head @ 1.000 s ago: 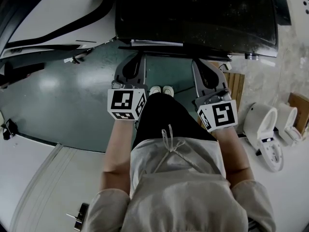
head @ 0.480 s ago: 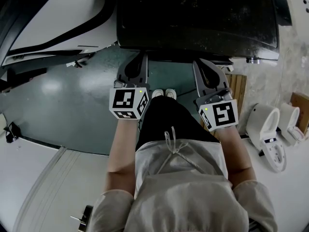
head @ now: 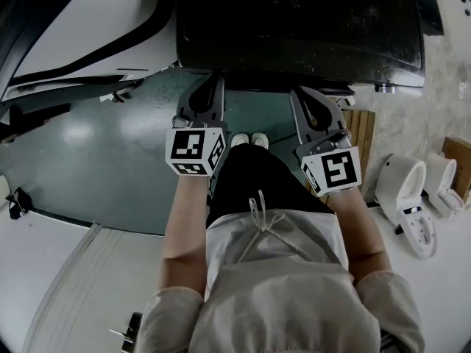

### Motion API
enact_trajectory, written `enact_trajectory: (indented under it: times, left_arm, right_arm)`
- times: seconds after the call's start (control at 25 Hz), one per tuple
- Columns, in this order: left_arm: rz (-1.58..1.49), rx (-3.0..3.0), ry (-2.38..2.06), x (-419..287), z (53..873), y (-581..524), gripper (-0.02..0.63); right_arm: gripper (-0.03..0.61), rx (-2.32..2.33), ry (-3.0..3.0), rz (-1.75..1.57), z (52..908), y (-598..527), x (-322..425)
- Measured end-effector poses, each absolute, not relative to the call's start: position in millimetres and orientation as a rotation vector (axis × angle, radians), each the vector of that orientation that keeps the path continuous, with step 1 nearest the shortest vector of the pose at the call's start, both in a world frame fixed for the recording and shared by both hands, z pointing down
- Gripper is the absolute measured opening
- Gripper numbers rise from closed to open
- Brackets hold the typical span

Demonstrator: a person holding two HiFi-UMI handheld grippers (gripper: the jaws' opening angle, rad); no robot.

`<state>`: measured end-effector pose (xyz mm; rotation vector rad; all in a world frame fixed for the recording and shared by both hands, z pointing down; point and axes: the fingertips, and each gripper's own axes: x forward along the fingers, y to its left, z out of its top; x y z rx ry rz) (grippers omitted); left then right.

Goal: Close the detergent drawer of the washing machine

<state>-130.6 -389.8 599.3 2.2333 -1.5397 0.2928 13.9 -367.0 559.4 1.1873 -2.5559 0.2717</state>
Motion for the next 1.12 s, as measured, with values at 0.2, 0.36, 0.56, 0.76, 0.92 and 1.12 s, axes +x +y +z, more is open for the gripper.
enact_trajectory:
  times: [0.2,0.36,0.56,0.76,0.92,1.12]
  left_arm:
    - [0.329,2.236,-1.514,-130,601,-389,0.018]
    - [0.405,2.237,-1.472,-132,600,-375,0.018]
    - [0.431,2.259,-1.453,-137,569,-359,0.018]
    - [0.453,2.325,-1.441,-139,515,-352,0.018]
    - [0.430,2.427,-1.429,-131,462,-343,0.018]
    - [0.351,2.542,-1.424,-122,403,-331,0.018]
  right_arm:
    - [0.005,1.203,-2.543,0.256,555,-360,16]
    - [0.005,1.224,-2.550,0.266,540,-352,19]
    - [0.005,1.251,-2.545,0.271,520,-341,24]
    - [0.005,1.272,-2.598,0.253,480,-336,23]
    - [0.005,1.286,-2.627,0.208,445,-333,22]
    - [0.005,1.324,-2.649,0.141,406,-327,28]
